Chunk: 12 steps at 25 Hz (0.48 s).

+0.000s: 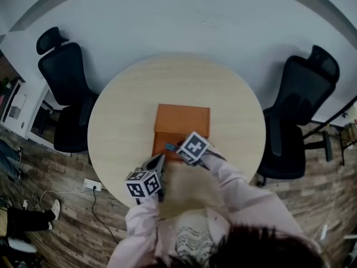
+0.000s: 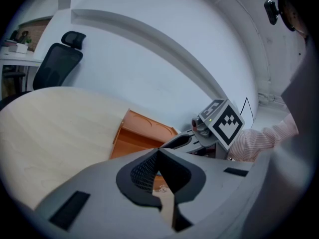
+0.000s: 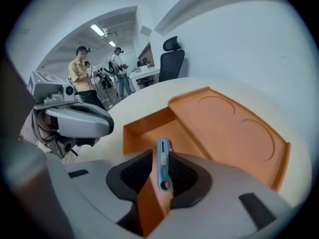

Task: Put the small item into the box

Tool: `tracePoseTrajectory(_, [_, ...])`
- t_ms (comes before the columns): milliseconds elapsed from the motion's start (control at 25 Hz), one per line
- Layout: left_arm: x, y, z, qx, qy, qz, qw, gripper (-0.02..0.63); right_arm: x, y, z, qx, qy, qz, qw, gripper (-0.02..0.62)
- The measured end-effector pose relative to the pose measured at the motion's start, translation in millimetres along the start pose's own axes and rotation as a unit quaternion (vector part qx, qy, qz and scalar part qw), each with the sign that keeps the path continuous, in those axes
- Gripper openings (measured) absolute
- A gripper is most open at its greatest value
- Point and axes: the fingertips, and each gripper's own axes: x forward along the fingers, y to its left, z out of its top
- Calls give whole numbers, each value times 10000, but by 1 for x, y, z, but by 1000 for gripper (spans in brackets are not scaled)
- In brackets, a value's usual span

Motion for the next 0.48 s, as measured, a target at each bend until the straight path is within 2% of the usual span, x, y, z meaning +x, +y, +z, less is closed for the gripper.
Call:
tracePoseTrajectory(280, [0, -10, 2, 159, -11, -122, 9998, 11, -29, 10, 7, 250, -828, -18, 9963, 66])
tracePoseTrajectory(480, [-1, -18, 10, 279, -174, -173, 9993, 11, -53, 20, 22, 408, -1611, 57, 9861, 40])
